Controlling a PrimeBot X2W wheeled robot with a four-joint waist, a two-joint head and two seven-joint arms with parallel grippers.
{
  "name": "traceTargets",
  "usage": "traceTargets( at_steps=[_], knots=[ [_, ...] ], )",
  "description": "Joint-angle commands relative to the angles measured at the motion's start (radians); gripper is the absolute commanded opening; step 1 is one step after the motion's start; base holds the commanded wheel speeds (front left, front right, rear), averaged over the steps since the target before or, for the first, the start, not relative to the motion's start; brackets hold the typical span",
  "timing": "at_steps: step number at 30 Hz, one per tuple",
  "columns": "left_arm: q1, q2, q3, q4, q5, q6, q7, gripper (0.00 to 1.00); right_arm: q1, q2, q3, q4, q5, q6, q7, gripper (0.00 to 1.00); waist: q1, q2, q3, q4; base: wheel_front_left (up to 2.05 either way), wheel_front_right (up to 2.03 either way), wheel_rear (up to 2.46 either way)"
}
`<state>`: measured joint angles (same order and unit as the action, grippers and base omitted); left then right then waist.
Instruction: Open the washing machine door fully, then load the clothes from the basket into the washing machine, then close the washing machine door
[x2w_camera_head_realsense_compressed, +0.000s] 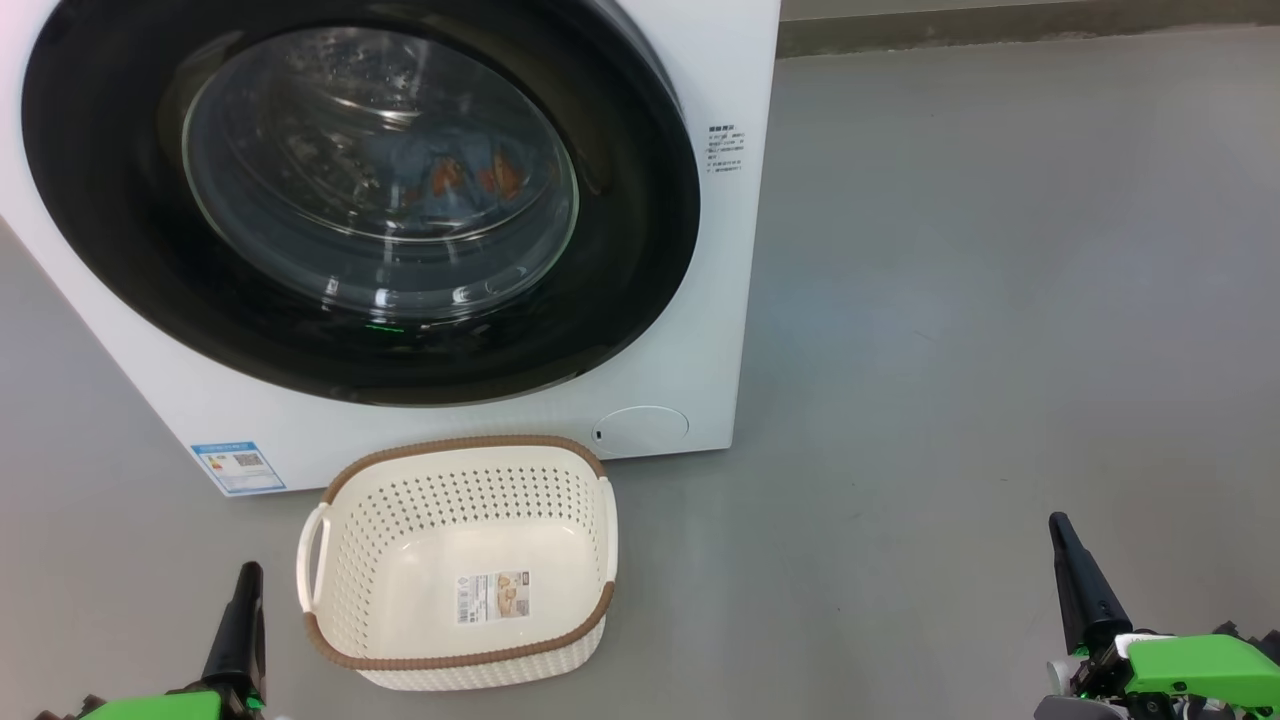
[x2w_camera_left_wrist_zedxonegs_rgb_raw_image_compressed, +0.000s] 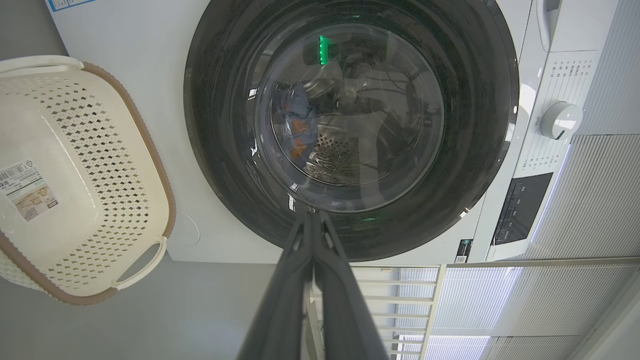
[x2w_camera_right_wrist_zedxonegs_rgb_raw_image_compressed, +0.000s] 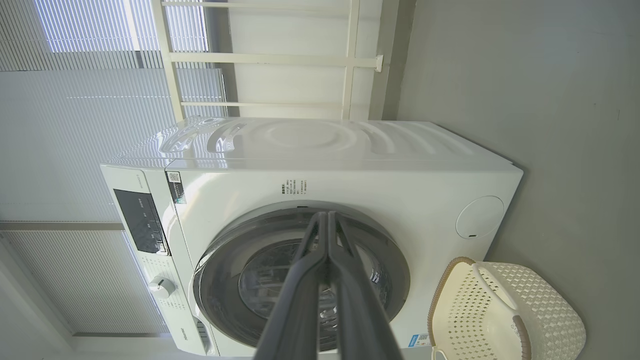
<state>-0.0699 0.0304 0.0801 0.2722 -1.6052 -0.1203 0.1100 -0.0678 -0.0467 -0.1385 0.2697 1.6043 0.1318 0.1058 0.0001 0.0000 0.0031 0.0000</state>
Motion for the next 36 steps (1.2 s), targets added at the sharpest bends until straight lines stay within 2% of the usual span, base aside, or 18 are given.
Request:
traceTargets(
  at_steps=[1, 36],
  knots=[
    [-0.038, 0.02, 0.033, -0.027, -0.004, -0.01, 0.003, 0.0, -0.04, -0.004, 0.024, -0.025, 0.004, -0.001, 0.008, 0.0, 0.0, 0.0, 0.0, 0.0, 0.0, 0.0, 0.0],
    [-0.038, 0.02, 0.033, -0.027, -0.004, -0.01, 0.003, 0.0, -0.04, -0.004, 0.024, -0.025, 0.004, -0.001, 0.008, 0.0, 0.0, 0.0, 0.0, 0.0, 0.0, 0.0, 0.0]
  ],
)
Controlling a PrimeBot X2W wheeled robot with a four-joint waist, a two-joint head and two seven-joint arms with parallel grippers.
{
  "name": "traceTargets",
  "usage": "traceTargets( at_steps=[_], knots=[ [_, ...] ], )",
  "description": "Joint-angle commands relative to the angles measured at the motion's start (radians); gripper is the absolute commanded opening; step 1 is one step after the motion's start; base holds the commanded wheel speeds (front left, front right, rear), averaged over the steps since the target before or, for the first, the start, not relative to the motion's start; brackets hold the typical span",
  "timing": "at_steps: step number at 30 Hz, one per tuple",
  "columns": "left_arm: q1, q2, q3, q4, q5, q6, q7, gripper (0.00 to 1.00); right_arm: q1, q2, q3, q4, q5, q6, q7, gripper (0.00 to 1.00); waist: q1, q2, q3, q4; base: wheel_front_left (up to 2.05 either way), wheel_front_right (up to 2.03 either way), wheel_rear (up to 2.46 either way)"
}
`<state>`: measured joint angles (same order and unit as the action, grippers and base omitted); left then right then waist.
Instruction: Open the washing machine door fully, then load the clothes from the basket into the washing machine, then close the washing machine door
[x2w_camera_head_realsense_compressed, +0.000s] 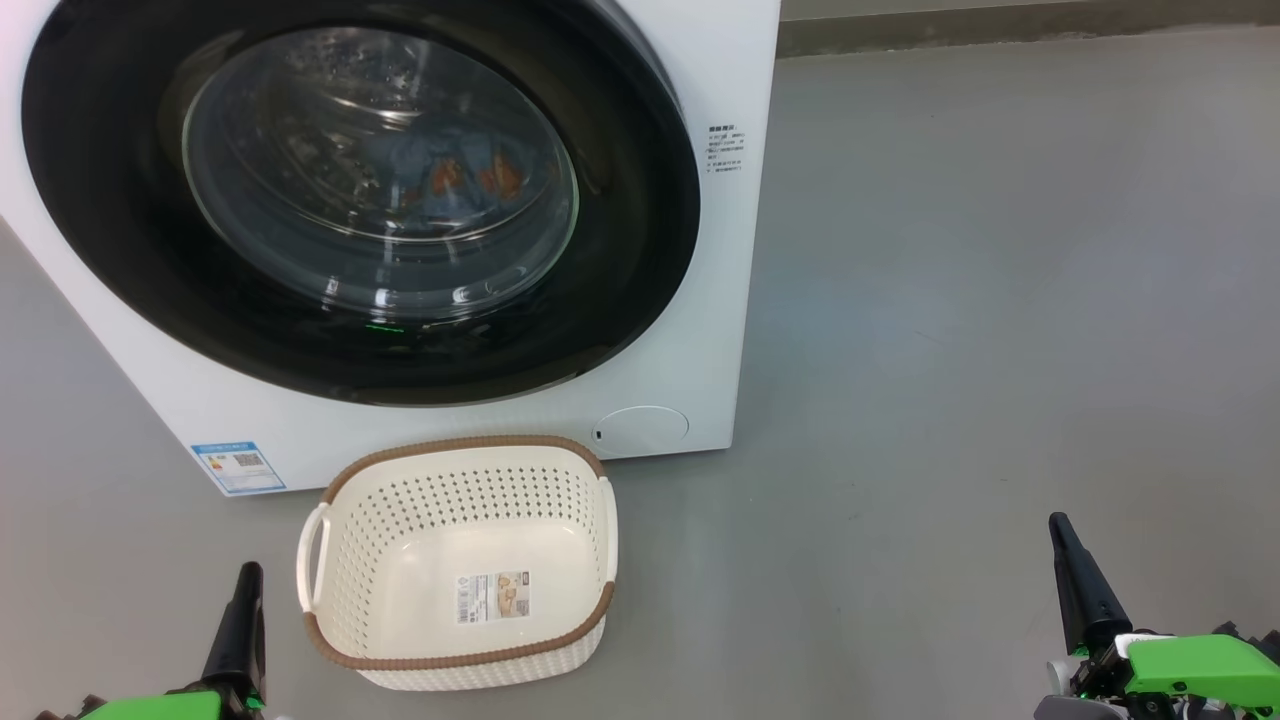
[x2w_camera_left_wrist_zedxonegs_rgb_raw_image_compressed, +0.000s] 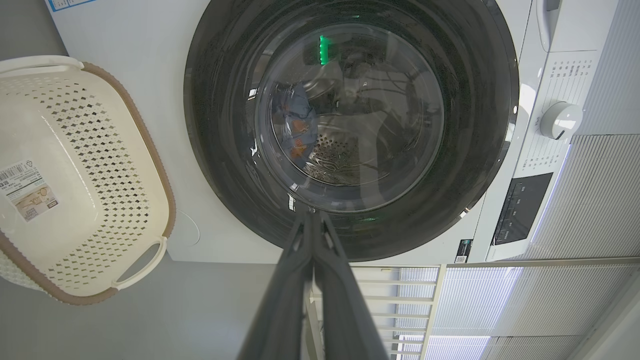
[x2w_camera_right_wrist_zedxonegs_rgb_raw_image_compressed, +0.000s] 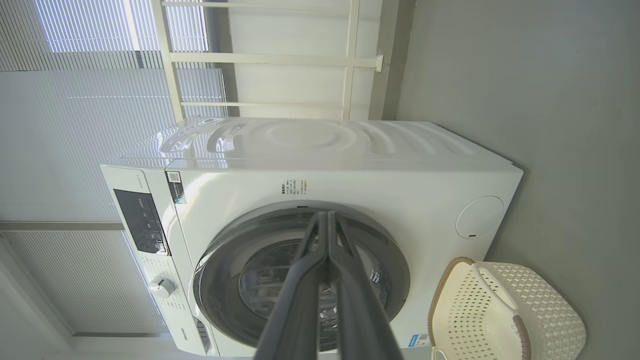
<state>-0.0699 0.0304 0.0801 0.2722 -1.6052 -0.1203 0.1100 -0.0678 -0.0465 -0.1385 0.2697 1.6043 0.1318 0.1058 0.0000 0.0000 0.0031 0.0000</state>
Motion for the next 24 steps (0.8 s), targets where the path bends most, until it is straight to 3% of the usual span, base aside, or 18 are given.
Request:
traceTargets(
  at_steps=[1, 24],
  knots=[
    [-0.038, 0.02, 0.033, -0.027, -0.004, -0.01, 0.003, 0.0, -0.04, -0.004, 0.024, -0.025, 0.004, -0.001, 0.008, 0.0, 0.0, 0.0, 0.0, 0.0, 0.0, 0.0, 0.0],
    [-0.038, 0.02, 0.033, -0.027, -0.004, -0.01, 0.003, 0.0, -0.04, -0.004, 0.025, -0.025, 0.004, -0.001, 0.008, 0.0, 0.0, 0.0, 0.0, 0.0, 0.0, 0.0, 0.0]
  ],
)
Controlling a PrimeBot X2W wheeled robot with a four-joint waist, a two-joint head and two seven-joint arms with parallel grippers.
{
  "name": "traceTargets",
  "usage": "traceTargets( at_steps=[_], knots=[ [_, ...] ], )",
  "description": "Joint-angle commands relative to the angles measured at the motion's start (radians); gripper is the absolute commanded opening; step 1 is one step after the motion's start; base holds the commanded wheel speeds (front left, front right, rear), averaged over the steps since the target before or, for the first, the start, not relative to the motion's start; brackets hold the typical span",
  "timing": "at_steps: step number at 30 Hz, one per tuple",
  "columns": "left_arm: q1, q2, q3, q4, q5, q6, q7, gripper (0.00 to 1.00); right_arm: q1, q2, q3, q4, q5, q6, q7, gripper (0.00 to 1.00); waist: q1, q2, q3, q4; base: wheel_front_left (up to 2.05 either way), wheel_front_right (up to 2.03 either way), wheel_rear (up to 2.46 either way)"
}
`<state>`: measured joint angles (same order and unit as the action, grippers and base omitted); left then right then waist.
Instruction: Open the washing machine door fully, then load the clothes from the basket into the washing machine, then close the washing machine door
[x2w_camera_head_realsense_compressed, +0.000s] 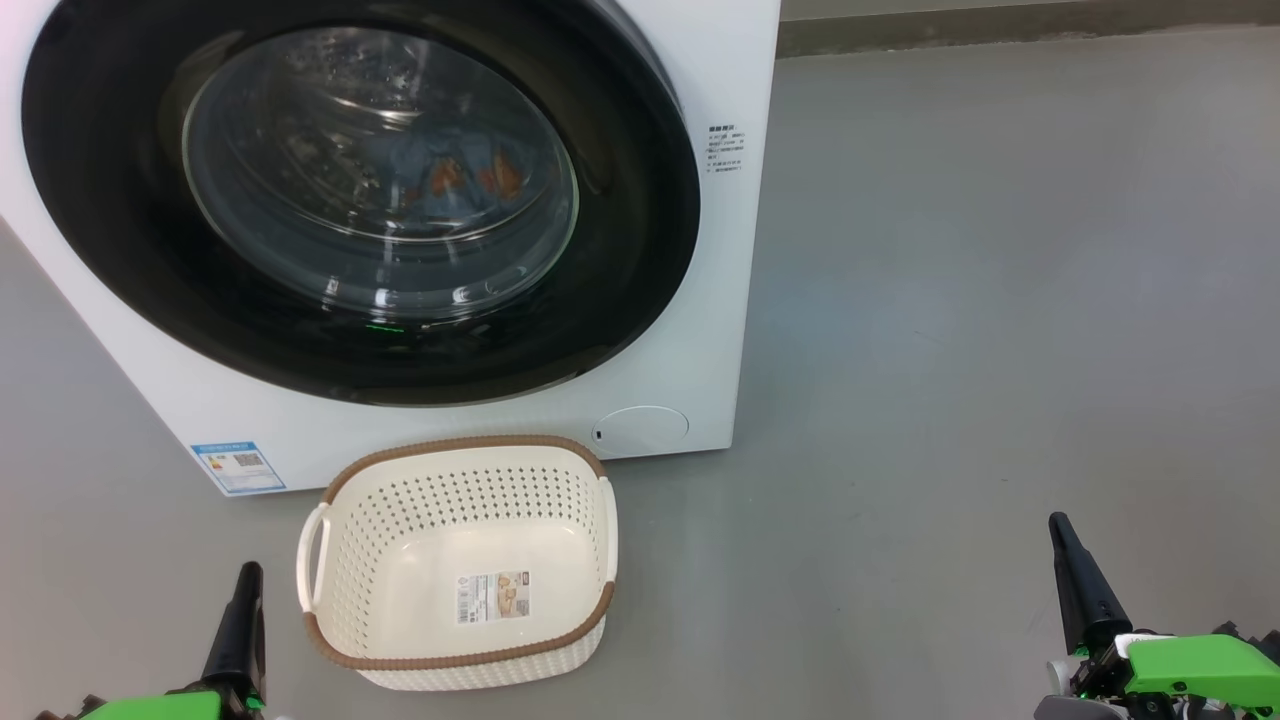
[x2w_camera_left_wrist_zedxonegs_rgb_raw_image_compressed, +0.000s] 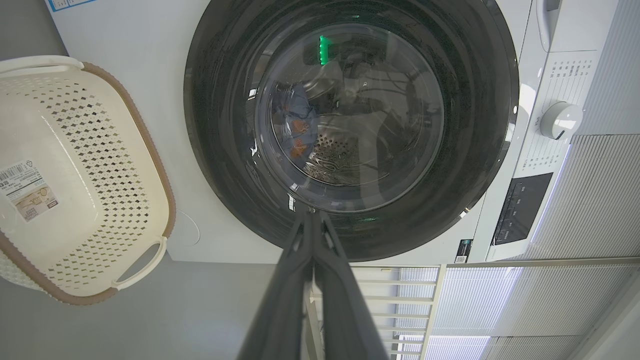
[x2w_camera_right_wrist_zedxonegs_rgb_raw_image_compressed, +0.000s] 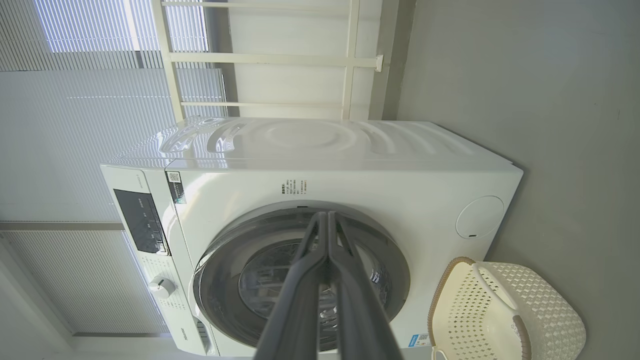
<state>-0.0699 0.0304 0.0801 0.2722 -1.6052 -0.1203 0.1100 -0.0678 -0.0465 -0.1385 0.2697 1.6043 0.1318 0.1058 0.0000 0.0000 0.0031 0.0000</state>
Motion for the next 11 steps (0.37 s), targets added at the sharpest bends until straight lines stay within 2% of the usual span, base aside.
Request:
traceTargets(
  at_steps=[1, 11],
  knots=[
    [-0.038, 0.02, 0.033, -0.027, -0.004, -0.01, 0.003, 0.0, -0.04, -0.004, 0.025, -0.025, 0.004, -0.001, 0.008, 0.0, 0.0, 0.0, 0.0, 0.0, 0.0, 0.0, 0.0],
    [-0.038, 0.02, 0.033, -0.027, -0.004, -0.01, 0.003, 0.0, -0.04, -0.004, 0.025, -0.025, 0.004, -0.001, 0.008, 0.0, 0.0, 0.0, 0.0, 0.0, 0.0, 0.0, 0.0]
  ],
)
